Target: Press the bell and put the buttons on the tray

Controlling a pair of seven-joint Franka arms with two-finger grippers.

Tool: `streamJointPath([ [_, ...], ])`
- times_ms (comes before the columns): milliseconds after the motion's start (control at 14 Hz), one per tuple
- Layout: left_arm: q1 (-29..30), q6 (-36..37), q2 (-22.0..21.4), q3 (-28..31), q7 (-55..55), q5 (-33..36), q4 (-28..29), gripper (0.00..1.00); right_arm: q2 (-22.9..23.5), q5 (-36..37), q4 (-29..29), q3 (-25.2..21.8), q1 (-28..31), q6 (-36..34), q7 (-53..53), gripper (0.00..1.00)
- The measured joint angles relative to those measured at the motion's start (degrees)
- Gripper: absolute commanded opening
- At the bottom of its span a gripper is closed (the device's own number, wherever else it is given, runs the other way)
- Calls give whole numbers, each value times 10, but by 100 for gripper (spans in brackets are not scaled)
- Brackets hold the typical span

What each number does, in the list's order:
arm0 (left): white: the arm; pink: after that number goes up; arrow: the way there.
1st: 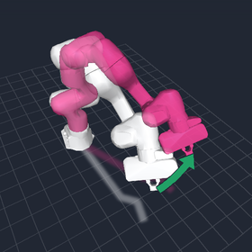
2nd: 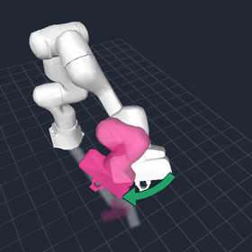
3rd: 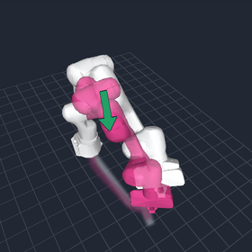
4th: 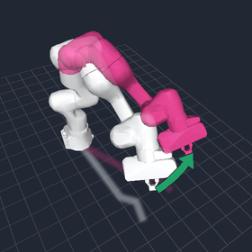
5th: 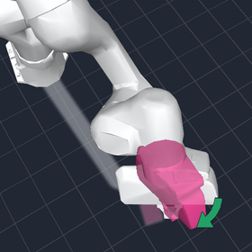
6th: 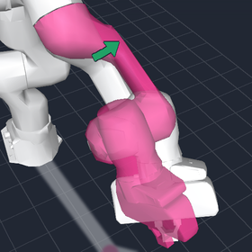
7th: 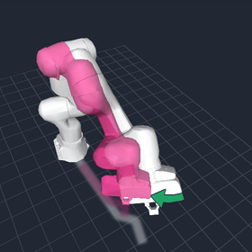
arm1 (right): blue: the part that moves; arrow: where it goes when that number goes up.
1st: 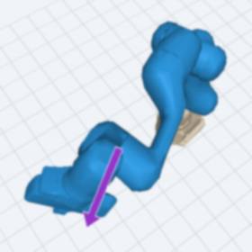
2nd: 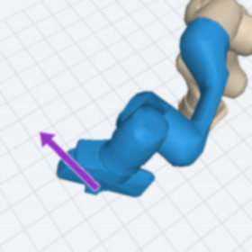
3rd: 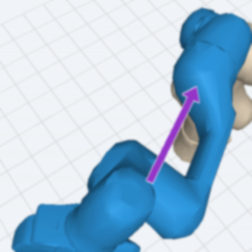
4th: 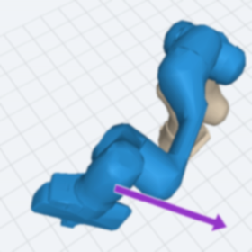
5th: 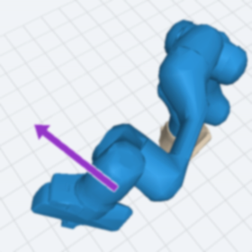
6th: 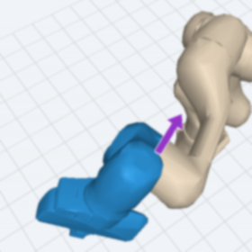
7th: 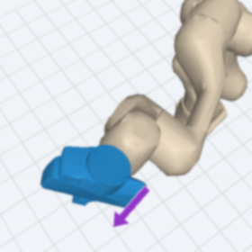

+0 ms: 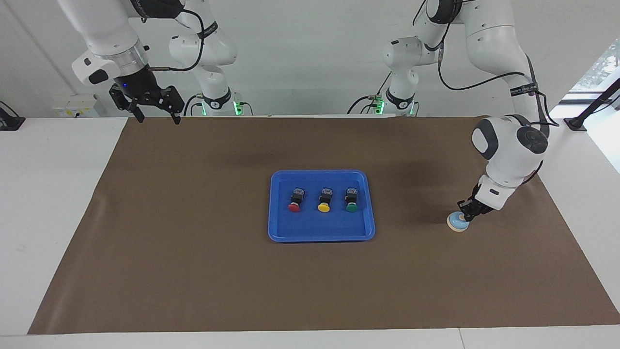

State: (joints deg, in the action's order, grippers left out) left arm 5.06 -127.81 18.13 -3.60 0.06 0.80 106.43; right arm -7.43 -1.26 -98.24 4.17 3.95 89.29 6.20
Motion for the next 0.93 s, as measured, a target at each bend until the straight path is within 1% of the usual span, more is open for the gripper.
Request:
streamJointPath([
  [72, 1, 34, -13, 0, 0, 0, -16, 37, 0, 0, 0, 0, 0, 0, 0, 100],
  [215, 2, 95, -52, 0, 0, 0, -40, 58, 0, 0, 0, 0, 0, 0, 0, 100],
  [286, 2, 121, -76, -1, 0, 0, -45, 66, 0, 0, 0, 0, 0, 0, 0, 100],
  [358, 2, 145, -100, -2, 0, 0, -48, 77, 0, 0, 0, 0, 0, 0, 0, 100],
  [430, 2, 169, -126, -3, 0, 0, -48, 97, 0, 0, 0, 0, 0, 0, 0, 100],
  [501, 2, 194, -153, -4, 0, 0, -49, 100, 0, 0, 0, 0, 0, 0, 0, 100],
  [644, 1, 233, -197, -7, 0, 0, -48, 100, 0, 0, 0, 0, 0, 0, 0, 100],
  [788, -3, 262, -224, -10, 0, 0, -48, 100, 0, 0, 0, 0, 0, 0, 0, 100],
  [931, -9, 289, -239, -13, 0, 0, -46, 100, 0, 0, 0, 0, 0, 0, 0, 100],
])
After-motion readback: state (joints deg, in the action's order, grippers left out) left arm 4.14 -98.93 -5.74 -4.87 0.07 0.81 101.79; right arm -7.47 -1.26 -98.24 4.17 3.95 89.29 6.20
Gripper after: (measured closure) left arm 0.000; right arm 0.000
